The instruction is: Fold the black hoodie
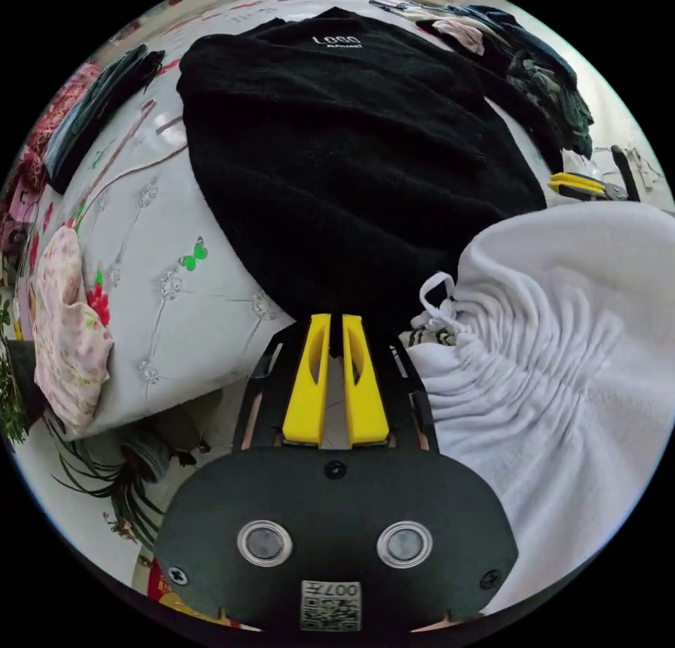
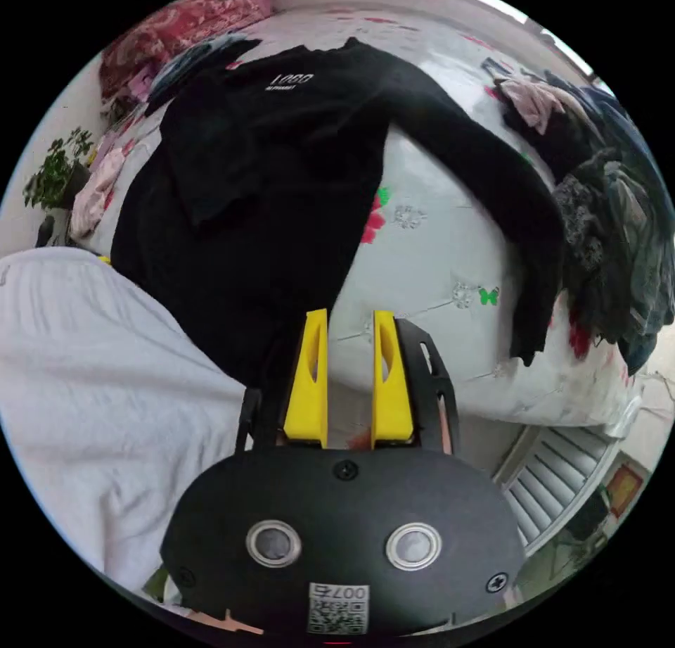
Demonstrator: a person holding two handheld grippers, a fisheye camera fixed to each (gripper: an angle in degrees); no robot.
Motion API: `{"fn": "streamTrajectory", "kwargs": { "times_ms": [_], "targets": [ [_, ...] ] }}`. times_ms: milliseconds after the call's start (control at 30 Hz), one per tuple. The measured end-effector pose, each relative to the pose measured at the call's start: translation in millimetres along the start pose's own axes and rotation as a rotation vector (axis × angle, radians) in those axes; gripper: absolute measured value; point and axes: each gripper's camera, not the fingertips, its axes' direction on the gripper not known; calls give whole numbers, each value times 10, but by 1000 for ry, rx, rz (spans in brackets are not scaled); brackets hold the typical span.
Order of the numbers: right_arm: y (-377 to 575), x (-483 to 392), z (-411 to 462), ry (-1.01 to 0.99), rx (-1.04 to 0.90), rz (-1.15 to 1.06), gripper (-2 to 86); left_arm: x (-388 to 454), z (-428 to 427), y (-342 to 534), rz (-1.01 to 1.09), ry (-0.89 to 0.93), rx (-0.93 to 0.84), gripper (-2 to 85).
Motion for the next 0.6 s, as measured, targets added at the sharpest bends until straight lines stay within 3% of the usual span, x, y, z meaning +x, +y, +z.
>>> {"fn": "streamTrajectory", "kwargs": {
  "times_ms": [133, 200, 300, 433, 533, 600],
  "targets": [
    [52, 866, -345, 44, 213, 372, 105, -81, -712, -29, 0, -81, 151, 58],
    [39, 1163, -366, 117, 221, 459, 112, 27, -1079, -264, 64, -157, 250, 62],
    [-35, 1564, -197, 196, 121, 536, 117, 308, -1261, -792, 192, -109, 302, 80],
    [-128, 1869, 387, 83, -191, 527, 101, 863, -1098, -1508, 389, -58, 244, 101],
    [-138, 1868, 117, 163, -139, 466, 76, 1217, -816, -1990, 488, 9, 114, 112],
    [-72, 1892, -226, 306, -56, 429, 73, 1352, -432, -2202, 533, -104, -54, 110]
  ]
}}
